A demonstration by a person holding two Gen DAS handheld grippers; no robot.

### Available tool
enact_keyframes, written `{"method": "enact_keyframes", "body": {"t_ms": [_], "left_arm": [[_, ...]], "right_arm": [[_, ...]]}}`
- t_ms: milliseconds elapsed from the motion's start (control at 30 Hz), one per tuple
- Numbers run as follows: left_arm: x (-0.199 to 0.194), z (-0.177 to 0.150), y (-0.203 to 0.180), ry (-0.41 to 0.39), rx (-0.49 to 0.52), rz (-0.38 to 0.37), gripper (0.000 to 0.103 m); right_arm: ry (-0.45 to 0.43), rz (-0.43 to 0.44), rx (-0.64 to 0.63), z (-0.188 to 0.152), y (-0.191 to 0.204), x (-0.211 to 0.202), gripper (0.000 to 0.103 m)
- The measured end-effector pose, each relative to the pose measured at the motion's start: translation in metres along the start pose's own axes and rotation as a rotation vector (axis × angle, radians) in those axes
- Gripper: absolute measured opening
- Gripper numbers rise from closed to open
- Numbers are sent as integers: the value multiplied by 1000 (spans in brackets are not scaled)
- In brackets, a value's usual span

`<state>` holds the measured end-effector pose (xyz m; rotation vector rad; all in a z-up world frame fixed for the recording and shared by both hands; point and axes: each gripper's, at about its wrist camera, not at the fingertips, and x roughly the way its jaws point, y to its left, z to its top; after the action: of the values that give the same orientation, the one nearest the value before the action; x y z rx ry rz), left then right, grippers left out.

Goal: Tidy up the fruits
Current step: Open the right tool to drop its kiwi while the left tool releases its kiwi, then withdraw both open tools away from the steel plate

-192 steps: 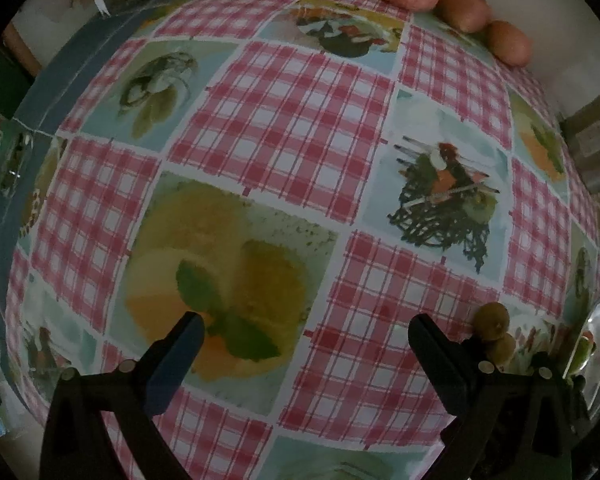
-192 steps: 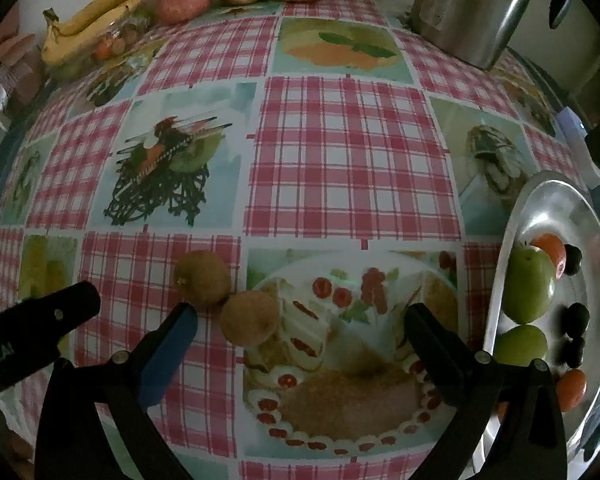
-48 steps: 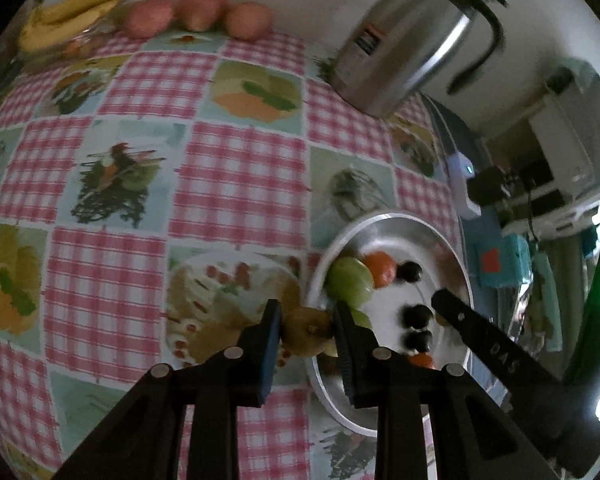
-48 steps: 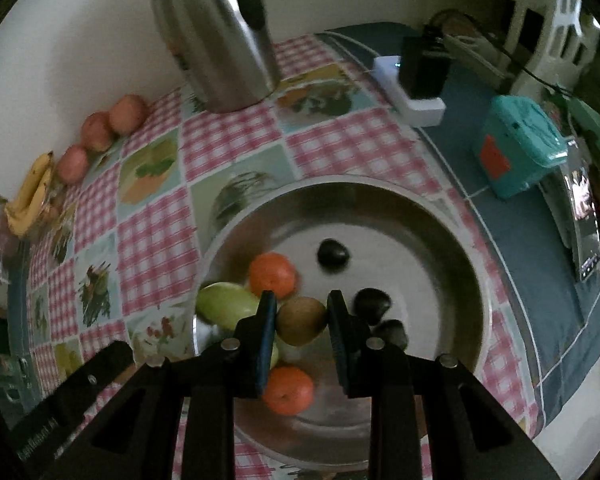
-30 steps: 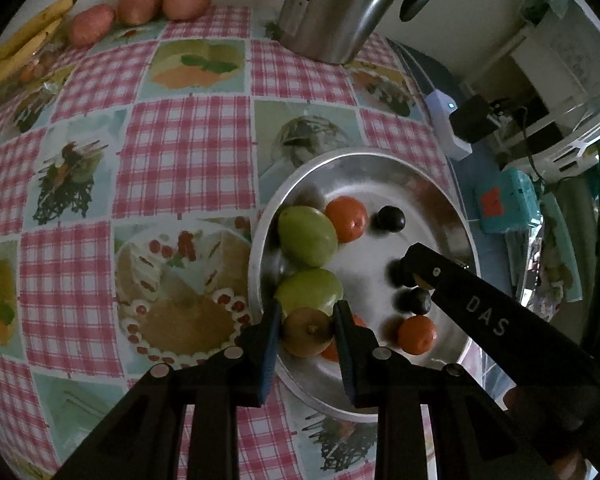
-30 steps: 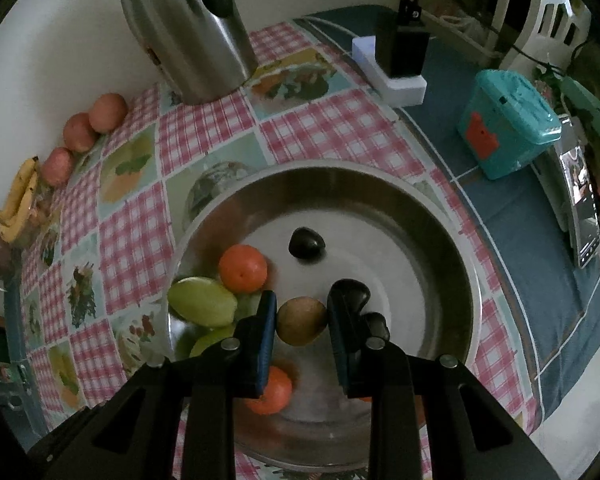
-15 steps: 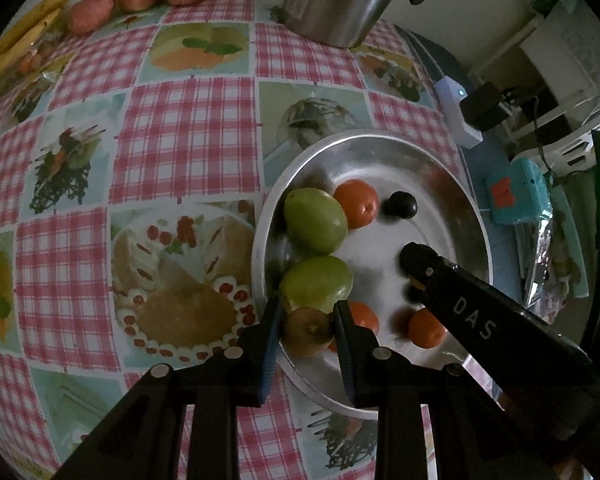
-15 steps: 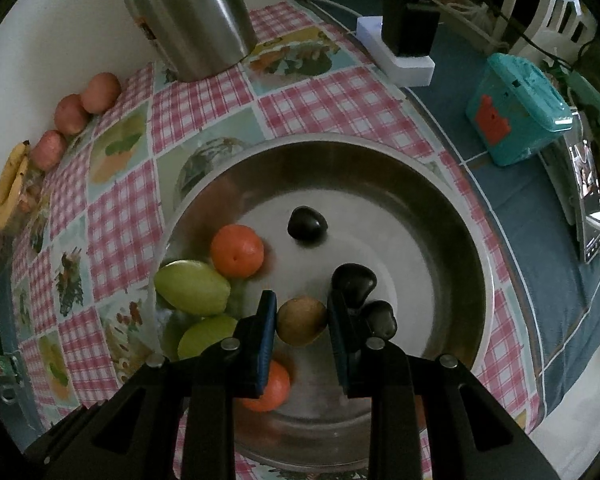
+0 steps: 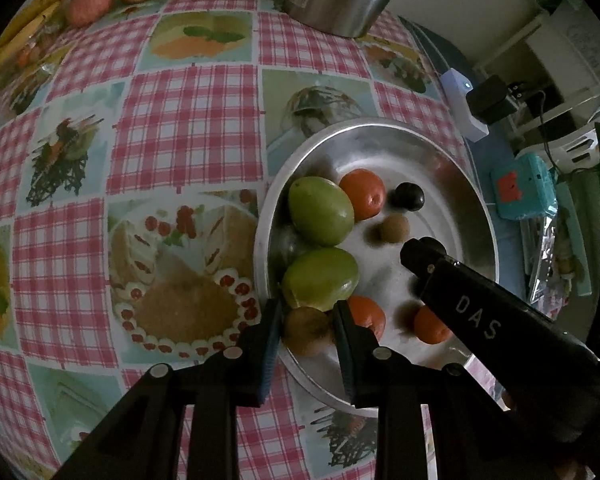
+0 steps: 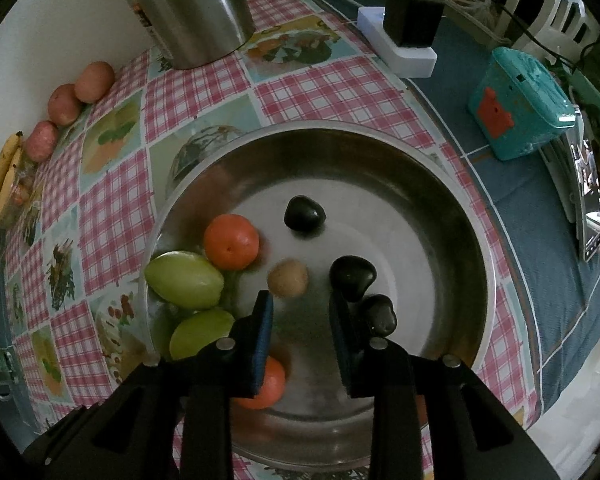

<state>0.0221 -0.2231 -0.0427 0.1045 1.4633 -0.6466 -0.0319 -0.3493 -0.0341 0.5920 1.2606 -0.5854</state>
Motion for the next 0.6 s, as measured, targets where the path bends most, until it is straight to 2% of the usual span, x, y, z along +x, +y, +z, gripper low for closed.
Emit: {"method": "enact_keyframes", "body": {"t_ms": [167, 400, 600], "left_arm": [[-1, 0, -1, -1, 3, -5, 46], [-4, 2, 6, -7, -16, -7, 46], [-10, 7, 26, -18, -78, 6, 57]], "right_arm": [[-2, 0, 1, 0, 0, 0, 35], [-3, 1, 0, 2, 2, 0, 35], [-6, 1, -1, 1, 2, 0, 35]]}}
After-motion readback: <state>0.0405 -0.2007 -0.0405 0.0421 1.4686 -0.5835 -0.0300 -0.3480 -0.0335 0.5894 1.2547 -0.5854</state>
